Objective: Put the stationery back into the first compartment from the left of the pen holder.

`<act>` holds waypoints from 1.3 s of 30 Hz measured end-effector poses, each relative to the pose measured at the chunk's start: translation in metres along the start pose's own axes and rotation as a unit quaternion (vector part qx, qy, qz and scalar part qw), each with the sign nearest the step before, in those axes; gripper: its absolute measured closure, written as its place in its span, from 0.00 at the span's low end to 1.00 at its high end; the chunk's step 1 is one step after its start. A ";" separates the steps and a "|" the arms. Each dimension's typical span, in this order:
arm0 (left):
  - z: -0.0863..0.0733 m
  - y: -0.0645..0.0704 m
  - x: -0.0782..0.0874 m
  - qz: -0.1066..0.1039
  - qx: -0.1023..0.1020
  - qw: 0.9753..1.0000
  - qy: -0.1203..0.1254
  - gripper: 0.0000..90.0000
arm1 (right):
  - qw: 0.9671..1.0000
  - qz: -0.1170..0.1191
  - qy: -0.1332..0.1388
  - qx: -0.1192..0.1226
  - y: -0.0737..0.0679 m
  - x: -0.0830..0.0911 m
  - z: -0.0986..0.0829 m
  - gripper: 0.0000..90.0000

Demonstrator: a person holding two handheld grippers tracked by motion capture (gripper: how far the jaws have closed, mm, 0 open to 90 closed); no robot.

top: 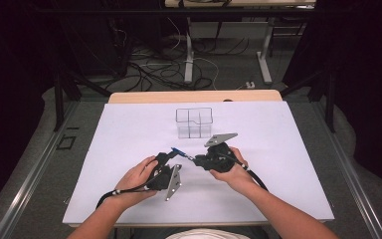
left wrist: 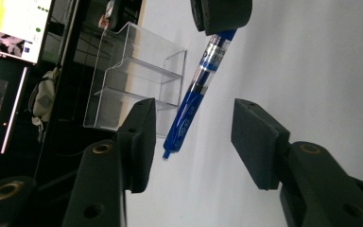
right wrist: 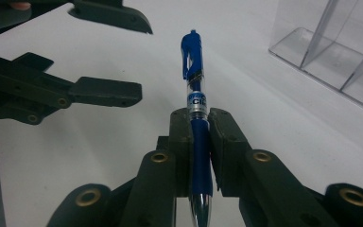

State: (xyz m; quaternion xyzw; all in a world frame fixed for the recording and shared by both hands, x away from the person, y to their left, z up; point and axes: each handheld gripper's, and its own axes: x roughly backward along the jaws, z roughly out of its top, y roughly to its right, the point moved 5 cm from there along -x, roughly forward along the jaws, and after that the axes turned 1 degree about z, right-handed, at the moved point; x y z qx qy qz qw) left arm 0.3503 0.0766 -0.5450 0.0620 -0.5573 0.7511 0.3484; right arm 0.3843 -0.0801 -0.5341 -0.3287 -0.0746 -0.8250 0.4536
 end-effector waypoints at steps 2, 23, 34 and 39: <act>0.000 0.000 -0.002 -0.002 -0.005 1.000 -0.002 0.59 | 1.000 0.002 -0.001 0.008 -0.001 -0.001 0.002 0.89; -0.006 0.002 -0.010 -0.002 -0.051 0.998 -0.037 0.71 | 0.999 0.023 -0.017 0.020 -0.019 -0.010 0.015 0.89; -0.008 0.004 -0.009 -0.005 -0.074 0.996 -0.047 0.82 | 0.999 0.030 -0.025 0.025 -0.023 -0.011 0.014 0.89; -0.008 0.005 -0.008 -0.003 -0.084 0.995 -0.048 0.86 | 0.999 0.028 -0.019 0.025 -0.024 -0.013 0.014 0.89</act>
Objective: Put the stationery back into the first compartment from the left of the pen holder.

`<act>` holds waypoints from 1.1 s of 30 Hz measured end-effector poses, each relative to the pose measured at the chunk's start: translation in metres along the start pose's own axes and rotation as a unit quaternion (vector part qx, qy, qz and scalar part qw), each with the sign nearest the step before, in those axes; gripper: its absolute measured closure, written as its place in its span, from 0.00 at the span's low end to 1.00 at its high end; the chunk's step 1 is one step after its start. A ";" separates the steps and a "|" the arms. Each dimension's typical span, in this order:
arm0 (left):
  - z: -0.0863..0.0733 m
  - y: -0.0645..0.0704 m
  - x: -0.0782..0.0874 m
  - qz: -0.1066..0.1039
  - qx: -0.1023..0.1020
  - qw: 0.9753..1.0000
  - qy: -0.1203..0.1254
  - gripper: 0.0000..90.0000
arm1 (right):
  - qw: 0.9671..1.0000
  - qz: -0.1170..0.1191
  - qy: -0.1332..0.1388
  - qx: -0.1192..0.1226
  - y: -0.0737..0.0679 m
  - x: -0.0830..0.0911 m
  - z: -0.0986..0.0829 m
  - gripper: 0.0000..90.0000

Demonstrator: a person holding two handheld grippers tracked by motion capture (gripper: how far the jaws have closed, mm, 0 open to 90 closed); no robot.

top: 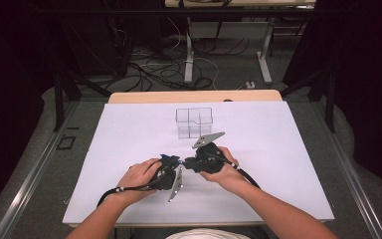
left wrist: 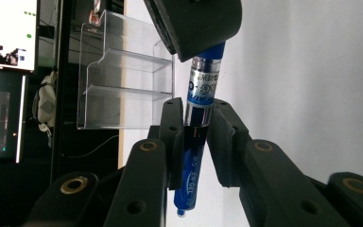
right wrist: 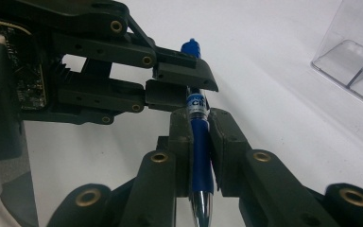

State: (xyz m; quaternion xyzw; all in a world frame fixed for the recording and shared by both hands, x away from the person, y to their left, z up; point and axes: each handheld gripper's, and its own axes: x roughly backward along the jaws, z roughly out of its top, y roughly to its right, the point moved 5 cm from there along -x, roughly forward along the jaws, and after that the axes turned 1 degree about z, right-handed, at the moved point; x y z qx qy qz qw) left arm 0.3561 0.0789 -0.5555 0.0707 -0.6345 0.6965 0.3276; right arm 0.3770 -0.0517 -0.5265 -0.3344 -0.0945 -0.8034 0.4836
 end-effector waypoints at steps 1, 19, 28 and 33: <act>0.000 0.000 0.000 0.001 -0.001 1.000 0.000 0.86 | 1.000 0.000 0.000 -0.002 0.000 0.000 0.000 0.89; -0.003 0.000 -0.002 -0.010 0.012 1.000 -0.006 0.87 | 1.000 -0.006 0.011 -0.003 0.004 0.006 0.001 0.76; -0.007 -0.003 -0.005 -0.015 0.035 0.999 -0.006 0.88 | 1.000 -0.021 0.017 0.000 0.010 0.009 -0.002 0.66; -0.012 -0.010 -0.009 -0.016 0.074 0.997 -0.009 0.88 | 0.999 -0.027 0.020 0.001 0.013 0.011 -0.005 0.61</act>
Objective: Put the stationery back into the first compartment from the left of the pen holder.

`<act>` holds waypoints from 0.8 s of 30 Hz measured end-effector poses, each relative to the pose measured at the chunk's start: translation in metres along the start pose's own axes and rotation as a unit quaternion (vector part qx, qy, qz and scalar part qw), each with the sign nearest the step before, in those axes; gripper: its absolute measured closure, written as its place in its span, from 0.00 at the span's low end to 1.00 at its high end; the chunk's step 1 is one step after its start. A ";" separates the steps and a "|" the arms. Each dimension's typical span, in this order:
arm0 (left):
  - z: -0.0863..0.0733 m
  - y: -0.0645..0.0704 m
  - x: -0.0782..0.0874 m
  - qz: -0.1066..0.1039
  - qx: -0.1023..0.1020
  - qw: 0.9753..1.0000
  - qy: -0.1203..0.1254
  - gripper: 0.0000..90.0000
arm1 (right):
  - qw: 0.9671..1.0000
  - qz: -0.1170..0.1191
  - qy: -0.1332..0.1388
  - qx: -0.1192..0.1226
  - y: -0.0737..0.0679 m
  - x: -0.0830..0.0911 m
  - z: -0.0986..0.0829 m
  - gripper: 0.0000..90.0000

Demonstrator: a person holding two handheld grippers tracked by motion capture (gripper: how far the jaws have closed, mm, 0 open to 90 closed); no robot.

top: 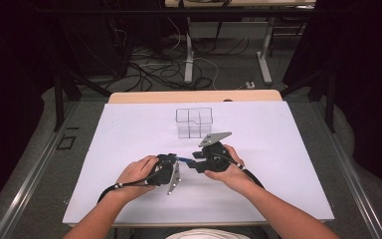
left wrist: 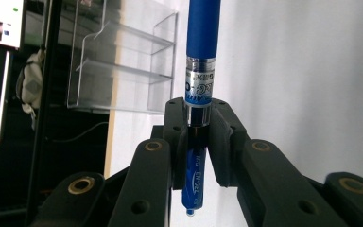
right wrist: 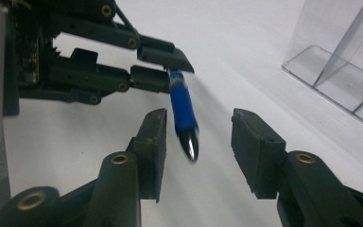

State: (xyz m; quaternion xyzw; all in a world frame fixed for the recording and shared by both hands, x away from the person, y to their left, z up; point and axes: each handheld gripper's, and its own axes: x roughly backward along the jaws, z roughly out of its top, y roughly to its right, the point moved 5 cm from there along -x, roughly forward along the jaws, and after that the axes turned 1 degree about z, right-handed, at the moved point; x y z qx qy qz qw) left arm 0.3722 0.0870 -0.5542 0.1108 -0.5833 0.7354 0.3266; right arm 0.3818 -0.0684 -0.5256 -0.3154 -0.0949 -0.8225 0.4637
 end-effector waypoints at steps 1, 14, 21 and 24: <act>-0.001 -0.002 -0.001 0.001 0.012 1.000 0.003 0.88 | 1.000 -0.001 -0.001 0.001 0.001 0.001 -0.001 0.60; -0.007 -0.033 -0.008 -0.006 0.149 0.988 0.025 0.88 | 1.000 -0.010 0.021 0.000 0.008 0.009 -0.002 0.44; -0.003 -0.057 -0.012 -0.021 0.225 0.973 0.042 0.88 | 0.999 -0.017 0.025 -0.017 0.012 0.013 -0.004 0.39; -0.001 -0.068 -0.013 -0.028 0.259 0.964 0.050 0.88 | 0.999 -0.018 0.022 -0.024 0.013 0.015 -0.005 0.35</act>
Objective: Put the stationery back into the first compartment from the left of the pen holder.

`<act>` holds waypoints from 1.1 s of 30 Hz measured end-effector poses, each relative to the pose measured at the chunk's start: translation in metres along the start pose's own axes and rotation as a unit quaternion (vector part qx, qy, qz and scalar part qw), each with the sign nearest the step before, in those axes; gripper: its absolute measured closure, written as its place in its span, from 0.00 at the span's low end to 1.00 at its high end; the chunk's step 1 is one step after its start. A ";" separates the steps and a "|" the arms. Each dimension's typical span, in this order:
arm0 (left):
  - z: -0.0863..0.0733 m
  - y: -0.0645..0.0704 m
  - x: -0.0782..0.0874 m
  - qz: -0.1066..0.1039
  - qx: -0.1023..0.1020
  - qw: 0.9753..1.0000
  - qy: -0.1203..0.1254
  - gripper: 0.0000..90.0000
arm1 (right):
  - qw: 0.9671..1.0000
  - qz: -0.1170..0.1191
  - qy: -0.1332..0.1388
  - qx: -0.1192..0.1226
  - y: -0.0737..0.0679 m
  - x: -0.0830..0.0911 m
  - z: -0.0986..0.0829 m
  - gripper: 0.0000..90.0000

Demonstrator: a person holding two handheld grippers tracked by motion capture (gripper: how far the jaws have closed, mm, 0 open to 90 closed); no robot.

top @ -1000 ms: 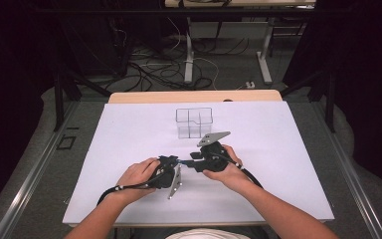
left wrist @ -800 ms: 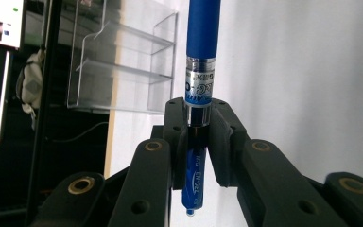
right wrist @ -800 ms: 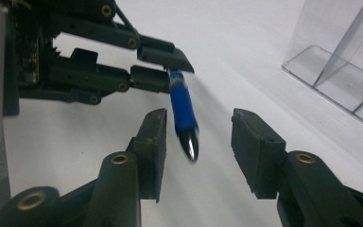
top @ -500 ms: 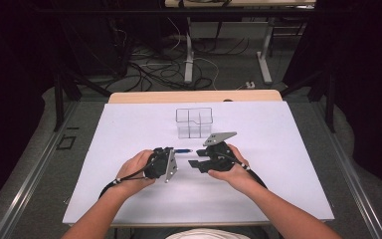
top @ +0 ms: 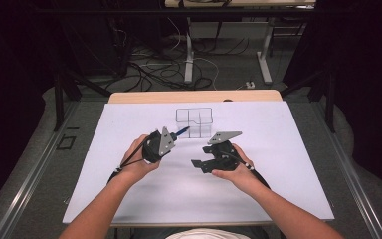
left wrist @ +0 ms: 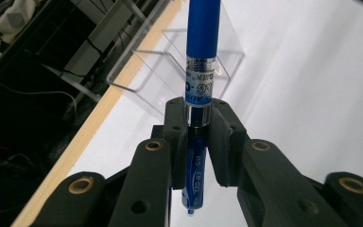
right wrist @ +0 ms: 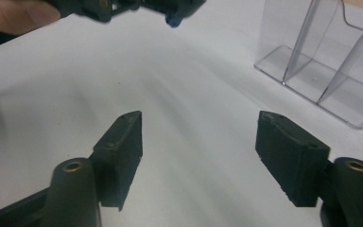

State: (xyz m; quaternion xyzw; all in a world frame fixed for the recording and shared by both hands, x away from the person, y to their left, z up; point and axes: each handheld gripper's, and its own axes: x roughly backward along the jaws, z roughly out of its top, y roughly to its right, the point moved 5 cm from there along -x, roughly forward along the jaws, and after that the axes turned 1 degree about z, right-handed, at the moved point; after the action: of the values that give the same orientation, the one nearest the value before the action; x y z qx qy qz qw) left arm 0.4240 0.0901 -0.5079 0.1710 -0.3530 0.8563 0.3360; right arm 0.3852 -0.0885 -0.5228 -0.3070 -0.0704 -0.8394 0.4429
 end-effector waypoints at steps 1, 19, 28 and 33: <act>0.003 -0.002 -0.001 -0.004 0.014 1.000 0.004 0.88 | 1.000 0.001 -0.006 -0.002 0.001 0.001 -0.001 0.35; 0.033 -0.035 -0.013 -0.066 0.199 0.978 0.024 0.88 | 0.999 -0.020 -0.014 -0.024 0.012 0.004 -0.010 0.16; 0.043 -0.050 -0.021 -0.077 0.263 0.961 0.039 0.88 | 0.999 -0.022 -0.012 -0.033 0.013 0.004 -0.014 0.12; 0.047 -0.057 -0.026 -0.081 0.301 0.949 0.050 0.88 | 0.999 -0.019 -0.006 -0.030 0.012 0.004 -0.014 0.12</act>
State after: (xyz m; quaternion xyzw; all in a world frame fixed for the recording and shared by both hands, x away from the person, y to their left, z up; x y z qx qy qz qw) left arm 0.4847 0.0747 -0.4614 0.2497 -0.0462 0.9001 0.3541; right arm 0.3869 -0.1038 -0.5338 -0.3239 -0.0541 -0.8475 0.4170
